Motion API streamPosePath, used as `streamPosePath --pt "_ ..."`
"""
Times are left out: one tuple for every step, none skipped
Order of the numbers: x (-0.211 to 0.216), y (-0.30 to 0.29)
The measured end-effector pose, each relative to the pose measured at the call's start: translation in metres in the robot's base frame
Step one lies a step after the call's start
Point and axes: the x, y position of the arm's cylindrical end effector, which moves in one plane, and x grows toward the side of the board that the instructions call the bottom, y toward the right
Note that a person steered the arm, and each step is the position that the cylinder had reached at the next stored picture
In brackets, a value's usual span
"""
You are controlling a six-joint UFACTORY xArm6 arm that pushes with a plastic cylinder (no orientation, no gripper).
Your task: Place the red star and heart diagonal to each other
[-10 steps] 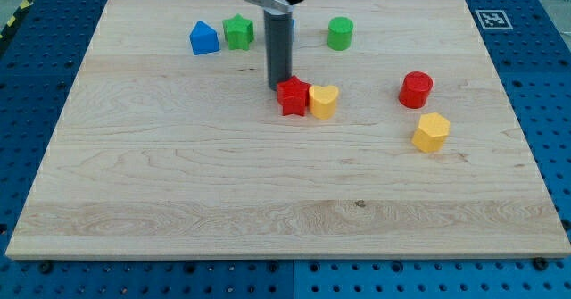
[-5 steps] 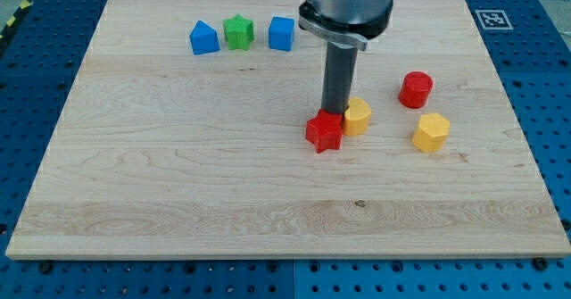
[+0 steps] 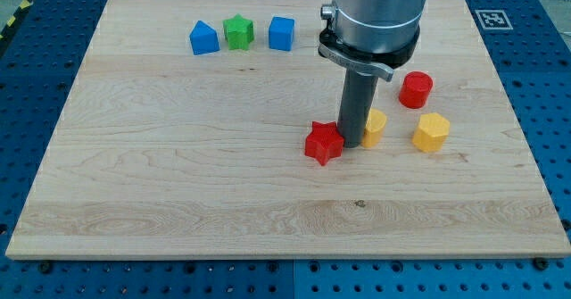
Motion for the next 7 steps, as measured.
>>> streamPosePath --pt "0.0 0.006" --pt "-0.003 0.022" --pt "-0.011 0.041" --pt "-0.017 0.052" --pt "-0.017 0.052" --pt "-0.021 0.05" --pt "-0.025 0.045"
